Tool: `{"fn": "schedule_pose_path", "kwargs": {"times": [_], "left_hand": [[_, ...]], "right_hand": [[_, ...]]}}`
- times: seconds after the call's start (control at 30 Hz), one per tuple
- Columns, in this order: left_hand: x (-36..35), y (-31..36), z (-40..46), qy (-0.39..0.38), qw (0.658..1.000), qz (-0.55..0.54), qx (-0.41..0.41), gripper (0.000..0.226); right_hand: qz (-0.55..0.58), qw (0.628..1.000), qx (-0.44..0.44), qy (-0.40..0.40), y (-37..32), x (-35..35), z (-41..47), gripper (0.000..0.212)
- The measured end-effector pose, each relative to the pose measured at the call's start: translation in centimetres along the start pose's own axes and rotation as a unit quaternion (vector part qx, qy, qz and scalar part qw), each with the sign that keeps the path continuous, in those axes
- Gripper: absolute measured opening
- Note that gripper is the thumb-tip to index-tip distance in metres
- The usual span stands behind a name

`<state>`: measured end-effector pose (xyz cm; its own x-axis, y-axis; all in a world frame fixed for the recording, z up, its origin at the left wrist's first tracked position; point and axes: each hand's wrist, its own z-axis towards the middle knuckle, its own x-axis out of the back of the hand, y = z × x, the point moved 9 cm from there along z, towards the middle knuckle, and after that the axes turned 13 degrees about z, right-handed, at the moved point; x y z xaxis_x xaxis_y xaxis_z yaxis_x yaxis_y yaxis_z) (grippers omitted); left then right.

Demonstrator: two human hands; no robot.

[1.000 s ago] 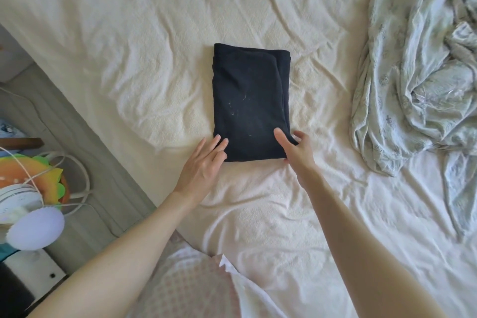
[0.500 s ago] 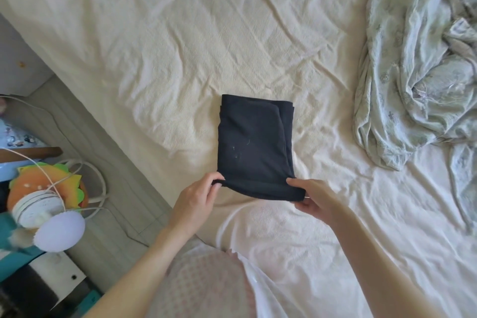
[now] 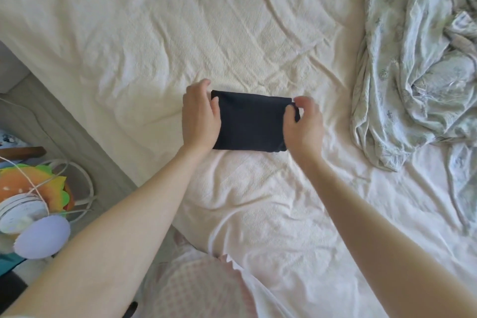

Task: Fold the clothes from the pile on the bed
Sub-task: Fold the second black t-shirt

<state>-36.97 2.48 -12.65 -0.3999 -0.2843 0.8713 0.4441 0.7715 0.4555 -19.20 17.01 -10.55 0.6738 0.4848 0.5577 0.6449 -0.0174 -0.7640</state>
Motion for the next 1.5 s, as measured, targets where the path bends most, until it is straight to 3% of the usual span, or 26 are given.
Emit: {"fn": "schedule_pose_path", "kwargs": {"times": [0.07,0.13,0.23,0.5,0.6,0.67,0.77,0.83,0.87,0.93,1.07,1.17,1.33,1.5], "left_hand": [[-0.5,2.4,-1.8,0.035,0.986,0.092,-0.132,0.038],[-3.1,3.9,-3.6,-0.018,0.962,0.139,-0.235,0.042],[-7.0,1.6,-3.9,-0.129,0.950,0.206,-0.198,0.051],[-9.9,-0.7,-2.5,-0.226,0.917,0.296,-0.141,0.057],[-8.8,0.1,-2.3,-0.265,0.928,0.215,-0.147,0.057],[-7.2,0.3,-2.1,-0.268,0.955,0.055,-0.112,0.050],[-4.5,-1.6,-1.3,-0.198,0.972,-0.126,0.004,0.039],[-3.1,-3.6,-0.7,-0.128,0.976,-0.152,0.090,0.034],[-3.0,-4.6,-0.7,-0.113,0.971,-0.164,0.136,0.032],[-3.8,-6.1,-0.8,-0.127,0.950,-0.190,0.211,0.034],[-5.6,-6.1,0.2,-0.212,0.944,-0.140,0.209,0.039],[-6.3,-5.3,1.1,-0.274,0.940,-0.093,0.184,0.036],[-5.4,-4.7,-0.3,-0.283,0.918,-0.186,0.207,0.020],[-2.4,-4.2,-4.5,-0.286,0.894,-0.255,0.232,0.019]], "right_hand": [[-0.126,0.980,0.142,-0.053,-0.9,-2.6,-2.3,0.035],[-0.214,0.951,0.190,-0.115,0.7,-5.0,-3.5,0.044],[-0.300,0.923,0.186,-0.153,3.7,-7.0,-2.9,0.051],[-0.381,0.877,0.167,-0.241,5.8,-8.9,-0.3,0.057],[-0.306,0.909,0.167,-0.230,3.7,-7.6,-0.6,0.054],[-0.156,0.960,0.150,-0.177,2.4,-5.3,-0.8,0.046],[0.058,0.998,-0.005,-0.027,4.4,-0.4,0.0,0.041],[0.180,0.964,-0.194,0.007,7.9,0.7,0.2,0.047],[0.237,0.933,-0.270,-0.021,9.4,0.1,0.2,0.053],[0.272,0.894,-0.339,-0.111,10.6,-1.3,0.3,0.062],[0.281,0.860,-0.366,-0.219,10.2,-3.3,1.2,0.043],[0.290,0.843,-0.390,-0.230,10.1,-4.0,1.6,0.034],[0.293,0.837,-0.394,-0.243,9.6,-3.7,1.0,0.026],[0.311,0.853,-0.356,-0.223,7.7,-1.9,-2.5,0.025]]}}
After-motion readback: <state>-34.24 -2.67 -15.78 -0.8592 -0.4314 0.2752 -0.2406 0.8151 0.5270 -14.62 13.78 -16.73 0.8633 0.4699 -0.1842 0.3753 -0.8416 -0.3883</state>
